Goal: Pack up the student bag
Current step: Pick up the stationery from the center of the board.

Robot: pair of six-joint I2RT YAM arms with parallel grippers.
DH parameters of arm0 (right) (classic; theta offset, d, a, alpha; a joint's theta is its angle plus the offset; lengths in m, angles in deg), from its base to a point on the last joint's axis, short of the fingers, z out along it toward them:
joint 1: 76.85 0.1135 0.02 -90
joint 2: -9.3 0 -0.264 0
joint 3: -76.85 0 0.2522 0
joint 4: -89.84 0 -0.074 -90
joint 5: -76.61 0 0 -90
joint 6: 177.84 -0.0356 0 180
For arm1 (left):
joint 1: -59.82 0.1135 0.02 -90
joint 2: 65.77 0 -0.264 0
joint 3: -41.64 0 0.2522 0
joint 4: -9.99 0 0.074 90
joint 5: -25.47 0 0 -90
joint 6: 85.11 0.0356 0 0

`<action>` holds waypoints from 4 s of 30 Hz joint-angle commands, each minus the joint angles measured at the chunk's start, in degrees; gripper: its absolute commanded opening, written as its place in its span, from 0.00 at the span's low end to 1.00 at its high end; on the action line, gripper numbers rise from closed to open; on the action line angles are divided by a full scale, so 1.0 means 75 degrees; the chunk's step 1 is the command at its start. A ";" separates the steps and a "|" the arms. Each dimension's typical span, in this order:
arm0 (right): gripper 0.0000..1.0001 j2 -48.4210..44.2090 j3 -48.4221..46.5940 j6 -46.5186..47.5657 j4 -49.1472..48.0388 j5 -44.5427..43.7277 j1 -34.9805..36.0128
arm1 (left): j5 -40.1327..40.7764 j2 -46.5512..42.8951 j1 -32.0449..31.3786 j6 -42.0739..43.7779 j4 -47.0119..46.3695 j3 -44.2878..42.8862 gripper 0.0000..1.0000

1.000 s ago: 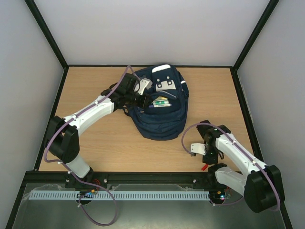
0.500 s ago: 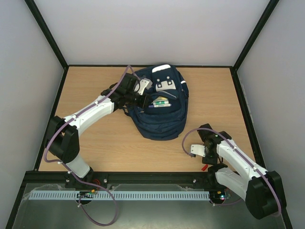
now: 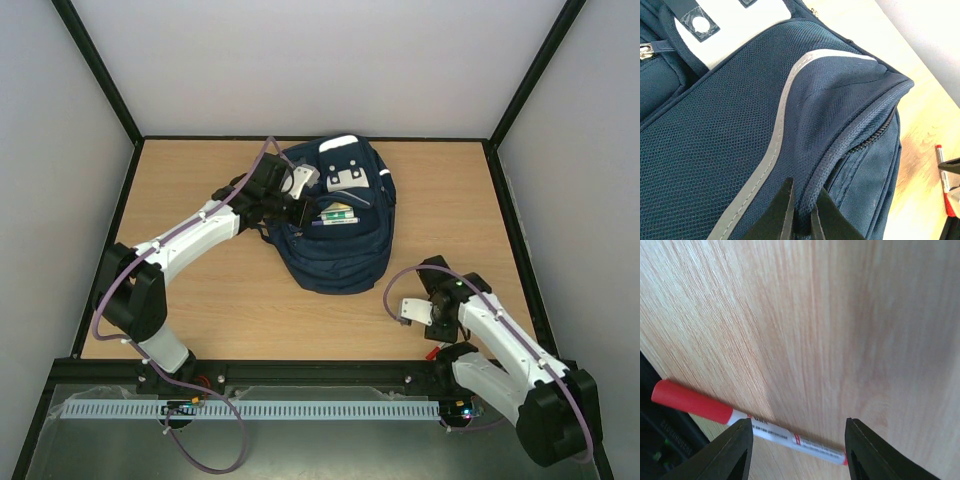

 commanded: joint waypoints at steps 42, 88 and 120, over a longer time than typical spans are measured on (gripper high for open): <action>0.56 -0.0126 0.1059 0.0481 0.0798 -0.1872 -0.0031 | -0.0299 0.0053 -0.0021 -0.0276 -0.0344 -0.0402 0.06; 0.69 0.0487 0.1098 0.1533 -0.1184 -0.0493 -0.0781 | -0.0379 0.0644 -0.0220 -0.0336 -0.0297 -0.0439 0.06; 0.12 0.3200 -0.1042 -0.2942 -0.2001 0.1714 0.0398 | -0.0260 0.0477 -0.0204 -0.0239 -0.0174 -0.0502 0.06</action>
